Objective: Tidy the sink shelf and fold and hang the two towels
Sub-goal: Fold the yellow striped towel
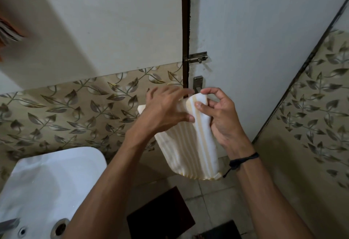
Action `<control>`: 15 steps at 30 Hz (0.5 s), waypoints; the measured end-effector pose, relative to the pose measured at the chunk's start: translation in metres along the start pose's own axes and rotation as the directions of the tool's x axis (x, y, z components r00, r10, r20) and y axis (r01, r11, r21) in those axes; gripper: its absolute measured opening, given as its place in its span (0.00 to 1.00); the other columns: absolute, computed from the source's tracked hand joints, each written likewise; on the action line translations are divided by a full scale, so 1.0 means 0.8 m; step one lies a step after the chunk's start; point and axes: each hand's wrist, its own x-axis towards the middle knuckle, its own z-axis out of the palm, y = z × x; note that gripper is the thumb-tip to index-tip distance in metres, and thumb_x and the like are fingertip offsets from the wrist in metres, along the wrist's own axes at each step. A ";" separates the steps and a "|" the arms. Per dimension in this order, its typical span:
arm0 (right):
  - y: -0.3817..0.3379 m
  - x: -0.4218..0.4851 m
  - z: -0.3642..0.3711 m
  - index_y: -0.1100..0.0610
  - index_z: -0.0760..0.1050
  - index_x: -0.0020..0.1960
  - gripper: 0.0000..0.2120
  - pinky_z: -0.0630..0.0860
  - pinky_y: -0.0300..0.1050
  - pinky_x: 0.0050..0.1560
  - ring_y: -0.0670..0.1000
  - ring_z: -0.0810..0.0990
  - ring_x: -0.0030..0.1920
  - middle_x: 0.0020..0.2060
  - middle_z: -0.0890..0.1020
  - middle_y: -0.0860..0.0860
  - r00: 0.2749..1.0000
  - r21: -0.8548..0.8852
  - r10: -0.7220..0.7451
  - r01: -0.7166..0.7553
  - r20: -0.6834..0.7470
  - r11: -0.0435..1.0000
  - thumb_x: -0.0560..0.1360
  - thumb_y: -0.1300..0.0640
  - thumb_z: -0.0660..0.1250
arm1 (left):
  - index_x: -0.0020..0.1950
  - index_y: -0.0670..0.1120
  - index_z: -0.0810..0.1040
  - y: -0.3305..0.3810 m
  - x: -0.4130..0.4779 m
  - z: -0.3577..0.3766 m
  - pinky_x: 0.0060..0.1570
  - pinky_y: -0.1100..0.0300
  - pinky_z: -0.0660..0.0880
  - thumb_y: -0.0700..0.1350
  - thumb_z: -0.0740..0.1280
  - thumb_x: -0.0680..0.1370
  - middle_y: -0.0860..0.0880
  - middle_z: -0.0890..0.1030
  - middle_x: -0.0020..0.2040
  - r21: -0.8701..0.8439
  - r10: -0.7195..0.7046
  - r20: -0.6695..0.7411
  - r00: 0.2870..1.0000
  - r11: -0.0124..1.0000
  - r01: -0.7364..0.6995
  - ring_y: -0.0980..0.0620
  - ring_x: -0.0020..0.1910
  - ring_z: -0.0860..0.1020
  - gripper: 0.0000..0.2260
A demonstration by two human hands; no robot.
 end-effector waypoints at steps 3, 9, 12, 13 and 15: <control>-0.005 0.001 -0.006 0.55 0.76 0.56 0.16 0.83 0.53 0.43 0.60 0.85 0.45 0.46 0.86 0.63 0.999 -0.069 -0.042 0.042 0.001 0.997 0.73 0.70 0.71 | 0.60 0.53 0.81 0.002 0.013 -0.002 0.54 0.46 0.76 0.55 0.77 0.71 0.54 0.84 0.50 -0.183 0.047 0.046 0.998 0.982 -0.037 0.51 0.50 0.81 0.19; 0.011 -0.013 -0.059 0.51 0.76 0.62 0.16 0.81 0.47 0.53 0.54 0.84 0.50 0.49 0.87 0.56 0.987 -0.298 -0.152 0.132 -0.047 0.945 0.76 0.59 0.72 | 0.50 0.50 0.83 0.006 0.011 0.005 0.39 0.54 0.72 0.50 0.75 0.74 0.56 0.79 0.41 -0.207 0.058 -0.061 0.996 0.976 -0.070 0.53 0.39 0.76 0.07; 0.074 -0.017 -0.098 0.50 0.80 0.51 0.08 0.81 0.48 0.53 0.53 0.84 0.50 0.46 0.86 0.51 0.942 -0.394 -0.141 0.010 -0.304 0.919 0.77 0.62 0.71 | 0.49 0.51 0.82 0.005 0.012 0.002 0.41 0.50 0.76 0.52 0.74 0.75 0.55 0.81 0.41 -0.214 0.020 -0.069 0.997 0.976 -0.034 0.51 0.40 0.78 0.07; 0.100 -0.019 -0.107 0.48 0.80 0.48 0.10 0.81 0.49 0.51 0.54 0.83 0.49 0.45 0.85 0.51 0.913 -0.407 -0.099 -0.077 -0.395 0.910 0.77 0.64 0.70 | 0.49 0.51 0.82 0.005 0.013 0.000 0.42 0.49 0.76 0.53 0.74 0.75 0.55 0.81 0.41 -0.207 0.005 -0.067 0.998 0.978 -0.019 0.50 0.40 0.78 0.07; 0.143 -0.022 -0.116 0.49 0.80 0.44 0.12 0.79 0.49 0.46 0.57 0.83 0.48 0.45 0.85 0.53 0.854 -0.386 -0.009 -0.226 -0.521 0.895 0.76 0.66 0.67 | 0.49 0.52 0.82 0.004 0.014 -0.004 0.41 0.51 0.75 0.53 0.74 0.76 0.55 0.80 0.40 -0.190 -0.015 -0.064 0.998 0.982 0.003 0.51 0.40 0.78 0.07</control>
